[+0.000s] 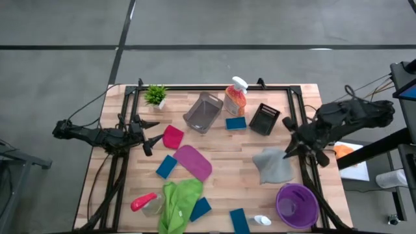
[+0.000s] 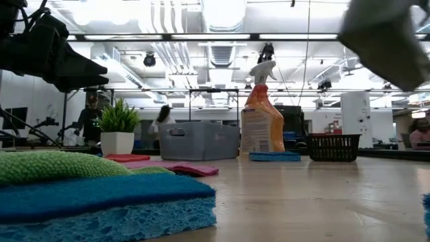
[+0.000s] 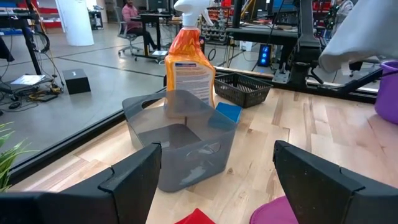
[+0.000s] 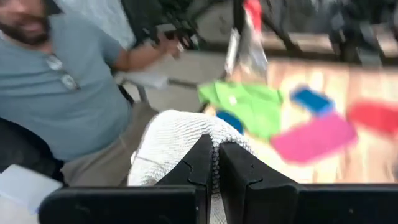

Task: Pick & Place Kitchen Items
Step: Put the gray microfiber cloth into the purple bucket

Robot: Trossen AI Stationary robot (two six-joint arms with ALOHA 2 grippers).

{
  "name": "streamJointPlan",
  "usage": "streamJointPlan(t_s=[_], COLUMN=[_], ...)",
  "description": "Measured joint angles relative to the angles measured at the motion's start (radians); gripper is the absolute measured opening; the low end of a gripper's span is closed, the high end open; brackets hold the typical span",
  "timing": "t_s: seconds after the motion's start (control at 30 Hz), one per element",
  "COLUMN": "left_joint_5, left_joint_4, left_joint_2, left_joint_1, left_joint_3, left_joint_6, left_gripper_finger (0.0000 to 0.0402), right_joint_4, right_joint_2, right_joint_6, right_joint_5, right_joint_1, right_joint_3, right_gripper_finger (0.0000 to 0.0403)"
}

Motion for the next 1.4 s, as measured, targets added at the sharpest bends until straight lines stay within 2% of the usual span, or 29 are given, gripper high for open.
streamJointPlan(t_s=[0.13,0.63,0.77,1.0,1.17,1.4], left_joint_5=[0.000,0.000,0.000,0.000,0.000,0.000], left_joint_4=[0.000,0.000,0.000,0.000,0.000,0.000], left_joint_2=[0.000,0.000,0.000,0.000,-0.001,-0.001], left_joint_1=[0.000,0.000,0.000,0.000,0.000,0.000], left_joint_3=[0.000,-0.001,-0.001,-0.002,-0.002,-0.002], left_joint_6=[0.000,0.000,0.000,0.000,-0.003,-0.013], left_gripper_finger=[0.0312,0.0312,0.0312,0.0312,0.0312,0.0312], right_joint_4=[-0.157,-0.492,-0.566,-0.592,-0.591,-0.591], right_joint_2=[0.054,0.299,0.359,0.438,0.525,0.659], right_joint_6=[0.112,0.632,0.766,0.974,1.040,1.031], right_joint_5=[0.059,0.083,0.115,0.179,0.187,0.233], right_joint_1=[0.044,0.306,0.406,0.583,0.650,0.691], right_joint_3=[0.098,0.366,0.401,0.403,0.392,0.390], right_gripper_finger=[0.0018,0.0018,0.0018,0.0018,0.0018,0.0018])
